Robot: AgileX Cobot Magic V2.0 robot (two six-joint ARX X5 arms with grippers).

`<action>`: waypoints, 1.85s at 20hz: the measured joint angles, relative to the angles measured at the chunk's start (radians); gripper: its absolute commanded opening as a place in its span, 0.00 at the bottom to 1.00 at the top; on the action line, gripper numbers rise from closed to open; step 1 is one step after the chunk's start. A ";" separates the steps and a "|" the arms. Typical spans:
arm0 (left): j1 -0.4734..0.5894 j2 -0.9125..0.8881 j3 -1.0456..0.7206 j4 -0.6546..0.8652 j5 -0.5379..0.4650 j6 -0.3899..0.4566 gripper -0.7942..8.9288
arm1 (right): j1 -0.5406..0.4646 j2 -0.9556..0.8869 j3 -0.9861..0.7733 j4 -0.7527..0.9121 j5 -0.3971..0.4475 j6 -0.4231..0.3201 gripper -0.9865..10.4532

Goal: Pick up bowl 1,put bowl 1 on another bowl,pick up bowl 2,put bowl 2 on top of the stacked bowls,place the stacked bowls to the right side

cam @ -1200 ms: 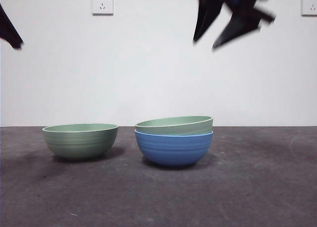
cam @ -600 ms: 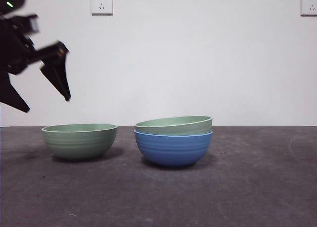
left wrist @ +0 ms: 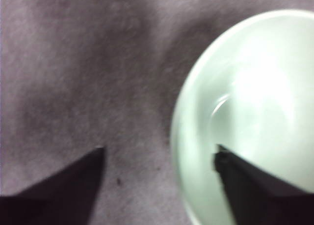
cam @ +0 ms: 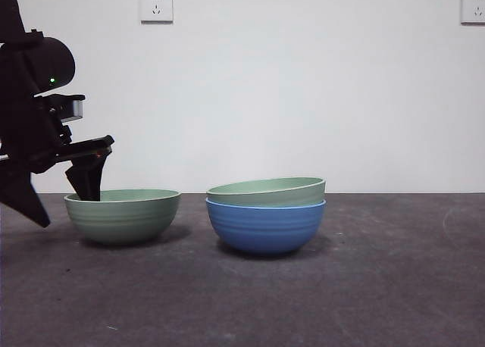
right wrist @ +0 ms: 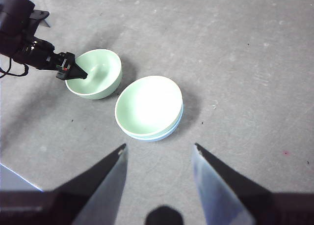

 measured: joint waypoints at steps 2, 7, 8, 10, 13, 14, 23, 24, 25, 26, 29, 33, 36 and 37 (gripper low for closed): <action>-0.002 -0.002 0.000 0.009 0.000 0.000 0.33 | 0.000 0.003 0.000 0.000 0.000 0.000 0.28; -0.002 -0.002 0.000 0.009 0.000 0.000 0.07 | 0.000 0.009 0.000 -0.005 0.000 0.000 0.28; -0.002 -0.002 0.000 0.009 0.001 0.000 0.07 | 0.000 0.009 0.000 -0.005 0.000 0.000 0.28; -0.002 -0.005 0.001 0.016 0.012 -0.003 0.07 | 0.000 0.009 0.000 -0.006 0.000 0.000 0.28; -0.002 -0.021 0.002 0.006 0.026 -0.003 0.07 | 0.000 0.009 0.000 -0.008 0.000 0.000 0.28; -0.002 -0.032 0.002 0.002 0.037 -0.003 0.07 | 0.000 0.009 0.000 -0.009 0.000 0.000 0.28; -0.148 -0.157 0.269 -0.163 0.140 -0.003 0.07 | 0.000 0.009 0.000 -0.010 0.000 0.000 0.28; -0.200 -0.157 0.313 -0.162 0.119 -0.003 0.07 | 0.000 0.009 0.000 -0.010 0.000 0.000 0.28; -0.248 -0.157 0.350 -0.161 0.092 -0.003 0.07 | 0.000 0.009 0.000 -0.016 0.000 0.000 0.28; -0.292 -0.153 0.385 -0.161 0.077 -0.003 0.07 | 0.000 0.009 0.000 -0.027 0.000 0.000 0.28; -0.380 -0.114 0.430 -0.138 0.076 -0.002 0.07 | 0.000 0.009 0.000 -0.055 0.000 0.000 0.28; -0.399 0.003 0.430 -0.156 0.060 -0.002 0.07 | 0.000 0.009 0.000 -0.072 0.000 0.000 0.28; -0.404 0.069 0.430 -0.155 0.048 -0.002 0.07 | 0.000 0.009 0.000 -0.084 0.000 0.000 0.28; -0.406 0.089 0.430 -0.155 0.048 -0.003 0.07 | 0.000 0.009 0.000 -0.087 0.000 0.000 0.28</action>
